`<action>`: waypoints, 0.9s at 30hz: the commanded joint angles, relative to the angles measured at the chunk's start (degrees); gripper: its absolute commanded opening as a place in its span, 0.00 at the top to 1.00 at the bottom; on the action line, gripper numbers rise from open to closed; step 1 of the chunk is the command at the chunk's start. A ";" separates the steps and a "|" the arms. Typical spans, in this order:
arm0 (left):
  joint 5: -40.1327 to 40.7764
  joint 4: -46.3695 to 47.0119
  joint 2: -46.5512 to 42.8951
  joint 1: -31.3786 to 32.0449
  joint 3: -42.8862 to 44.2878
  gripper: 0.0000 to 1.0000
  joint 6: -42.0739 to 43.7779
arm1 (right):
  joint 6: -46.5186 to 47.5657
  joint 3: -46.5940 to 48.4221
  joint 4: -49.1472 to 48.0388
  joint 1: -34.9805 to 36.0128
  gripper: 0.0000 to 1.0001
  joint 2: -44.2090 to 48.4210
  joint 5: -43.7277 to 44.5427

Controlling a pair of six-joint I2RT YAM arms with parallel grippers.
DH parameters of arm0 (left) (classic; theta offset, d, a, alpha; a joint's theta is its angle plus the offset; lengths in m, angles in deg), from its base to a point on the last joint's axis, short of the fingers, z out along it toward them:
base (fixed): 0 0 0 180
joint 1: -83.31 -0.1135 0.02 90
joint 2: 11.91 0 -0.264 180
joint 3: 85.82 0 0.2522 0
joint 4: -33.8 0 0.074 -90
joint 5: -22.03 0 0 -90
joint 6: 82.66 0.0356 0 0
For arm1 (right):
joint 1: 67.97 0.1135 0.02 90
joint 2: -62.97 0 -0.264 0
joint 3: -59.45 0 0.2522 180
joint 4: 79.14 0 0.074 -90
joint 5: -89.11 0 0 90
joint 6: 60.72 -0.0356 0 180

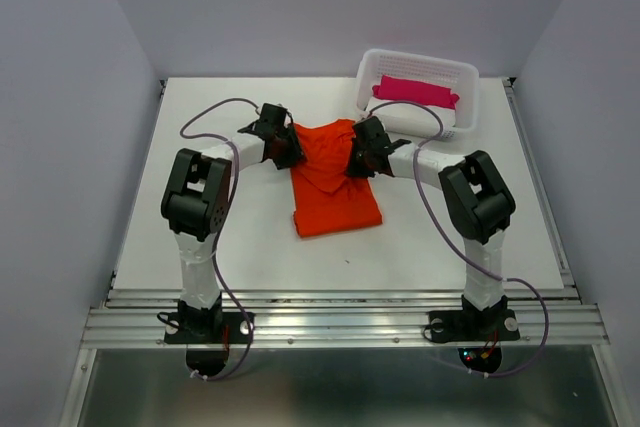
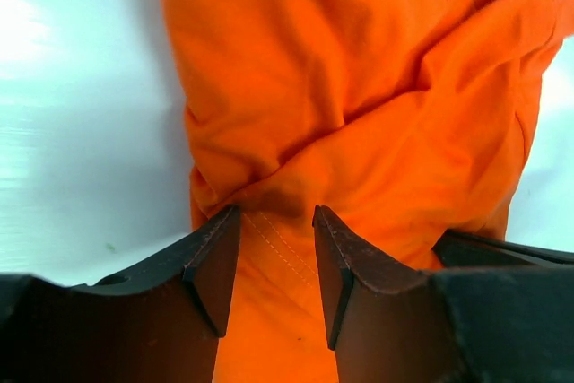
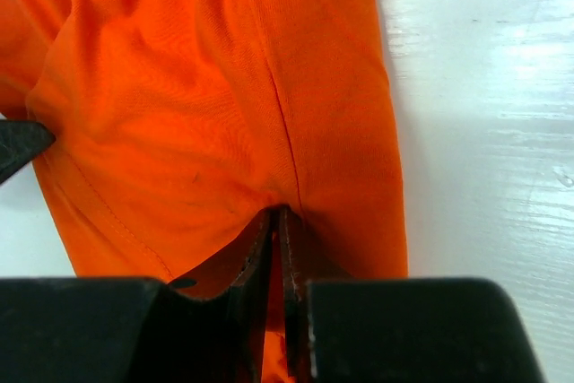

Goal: Roll the t-shirts
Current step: Roll the T-shirt to the center of the board.

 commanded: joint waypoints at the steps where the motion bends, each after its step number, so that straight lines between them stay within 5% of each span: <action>1: 1.21 -0.99 -1.31 -3.17 -0.61 0.50 2.06 | 0.30 -0.78 -0.46 -0.20 0.86 -2.52 -2.89; 10: 6.04 -4.77 -12.19 -6.69 -2.02 0.47 5.67 | 1.88 1.06 0.49 1.82 0.83 0.02 -6.59; 14: 8.59 -8.01 -19.75 -6.78 -3.86 0.42 6.99 | 2.75 0.19 1.63 1.82 0.66 6.43 -0.38; 17: 6.41 -8.29 -28.87 -6.69 -9.47 0.39 5.42 | 3.72 -2.61 1.90 1.29 0.55 13.71 0.89; 27: 0.42 -7.50 -47.79 1.91 -33.73 0.34 -7.41 | 0.39 -24.83 2.69 -2.05 0.44 30.69 -3.07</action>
